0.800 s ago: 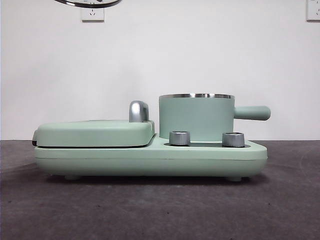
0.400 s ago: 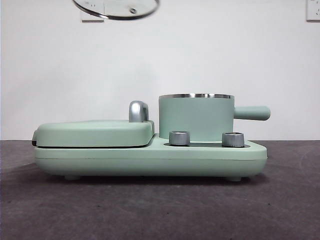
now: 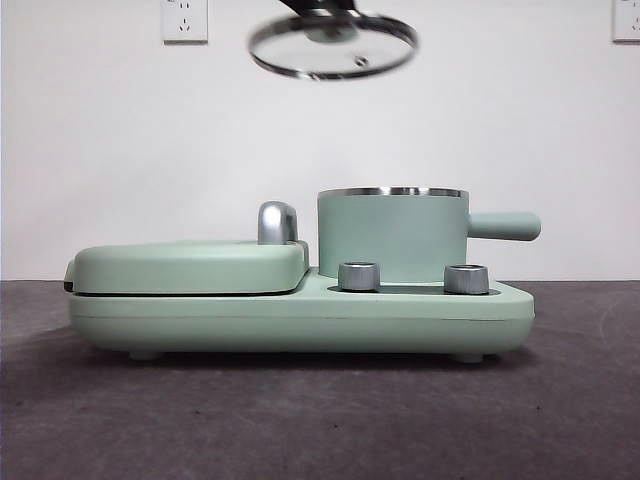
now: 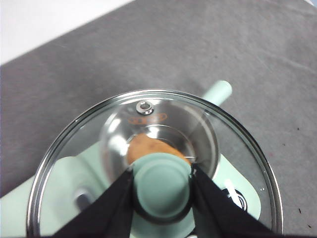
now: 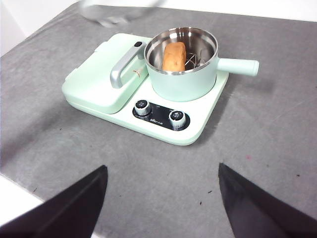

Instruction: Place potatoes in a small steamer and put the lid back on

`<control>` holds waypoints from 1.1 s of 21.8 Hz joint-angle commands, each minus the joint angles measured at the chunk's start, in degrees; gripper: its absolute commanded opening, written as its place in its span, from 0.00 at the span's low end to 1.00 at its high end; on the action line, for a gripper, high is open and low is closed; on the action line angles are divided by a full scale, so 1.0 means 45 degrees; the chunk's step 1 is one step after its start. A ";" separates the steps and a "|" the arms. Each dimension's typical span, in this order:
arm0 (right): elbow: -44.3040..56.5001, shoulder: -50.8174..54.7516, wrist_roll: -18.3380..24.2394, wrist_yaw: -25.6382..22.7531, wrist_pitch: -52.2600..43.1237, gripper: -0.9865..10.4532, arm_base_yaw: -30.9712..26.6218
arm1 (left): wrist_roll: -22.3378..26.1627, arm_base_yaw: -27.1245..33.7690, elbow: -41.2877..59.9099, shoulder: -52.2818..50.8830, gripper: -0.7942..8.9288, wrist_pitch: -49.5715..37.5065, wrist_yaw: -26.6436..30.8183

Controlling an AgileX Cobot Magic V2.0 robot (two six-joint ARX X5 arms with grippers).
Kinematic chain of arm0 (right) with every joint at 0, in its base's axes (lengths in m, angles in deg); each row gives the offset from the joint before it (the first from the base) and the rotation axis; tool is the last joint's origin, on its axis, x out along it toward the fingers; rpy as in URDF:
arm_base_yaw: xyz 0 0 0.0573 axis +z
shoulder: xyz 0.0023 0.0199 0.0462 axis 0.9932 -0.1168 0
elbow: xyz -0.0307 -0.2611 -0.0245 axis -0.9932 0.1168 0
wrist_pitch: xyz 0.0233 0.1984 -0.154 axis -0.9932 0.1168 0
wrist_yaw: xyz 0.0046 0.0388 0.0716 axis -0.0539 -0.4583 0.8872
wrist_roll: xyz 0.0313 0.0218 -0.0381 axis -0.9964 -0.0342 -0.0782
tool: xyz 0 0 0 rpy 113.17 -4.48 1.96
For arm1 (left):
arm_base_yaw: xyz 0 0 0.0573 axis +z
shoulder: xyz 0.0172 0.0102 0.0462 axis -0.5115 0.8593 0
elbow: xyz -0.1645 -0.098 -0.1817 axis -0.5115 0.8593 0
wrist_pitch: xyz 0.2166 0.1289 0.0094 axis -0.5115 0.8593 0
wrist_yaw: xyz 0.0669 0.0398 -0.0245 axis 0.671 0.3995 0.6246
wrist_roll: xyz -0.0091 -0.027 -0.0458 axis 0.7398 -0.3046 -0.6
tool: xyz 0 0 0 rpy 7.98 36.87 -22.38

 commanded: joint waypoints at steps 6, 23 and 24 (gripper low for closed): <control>-0.0107 -0.0058 -0.0180 0.0029 -0.0398 0.40 0.0092 | -0.0005 -0.0602 -0.0340 0.1836 0.09 -0.1792 -0.0034; -0.0107 -0.0058 -0.0223 0.0024 -0.0316 0.40 0.0092 | -0.1059 -0.0481 -0.0340 0.3415 0.09 -0.3313 0.0986; -0.0107 -0.0058 -0.0228 0.0029 -0.0316 0.40 0.0092 | -0.1059 -0.0481 -0.0340 0.3468 0.09 -0.3337 0.0967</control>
